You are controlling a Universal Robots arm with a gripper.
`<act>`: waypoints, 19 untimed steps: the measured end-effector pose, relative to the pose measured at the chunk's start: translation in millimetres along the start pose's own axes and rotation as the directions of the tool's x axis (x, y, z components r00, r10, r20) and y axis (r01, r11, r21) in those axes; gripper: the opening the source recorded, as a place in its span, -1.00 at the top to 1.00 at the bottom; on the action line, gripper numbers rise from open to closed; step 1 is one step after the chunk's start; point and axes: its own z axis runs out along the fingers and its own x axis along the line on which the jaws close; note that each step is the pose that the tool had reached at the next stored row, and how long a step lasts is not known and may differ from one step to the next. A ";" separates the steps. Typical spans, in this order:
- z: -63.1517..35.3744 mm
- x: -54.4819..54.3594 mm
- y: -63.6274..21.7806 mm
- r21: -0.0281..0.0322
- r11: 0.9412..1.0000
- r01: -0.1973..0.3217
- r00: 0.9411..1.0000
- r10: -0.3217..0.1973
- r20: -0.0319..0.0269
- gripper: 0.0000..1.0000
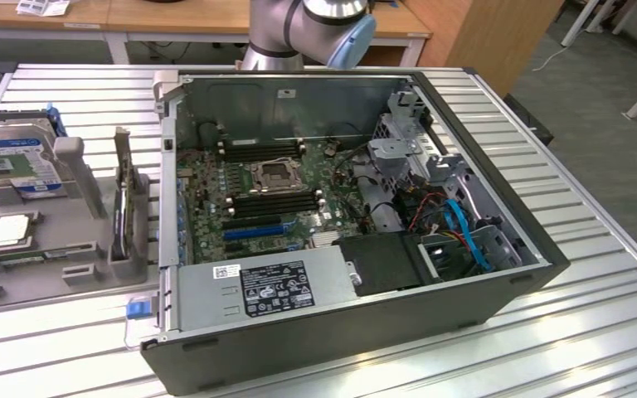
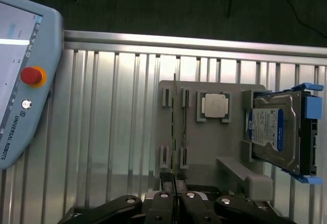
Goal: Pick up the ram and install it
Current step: 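Pick up the ram and move it above insertion slot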
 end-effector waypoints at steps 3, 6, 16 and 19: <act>-0.1 0.0 0.0 0.000 1.000 0.000 1.000 0.000 0.000 0.77; -0.2 0.1 -2.1 0.000 1.000 0.000 1.000 0.000 0.000 0.77; -0.8 0.6 -17.9 -0.001 1.000 0.000 1.000 0.000 0.000 0.77; -1.0 0.8 -23.9 -0.001 1.000 0.000 1.000 0.000 0.000 0.77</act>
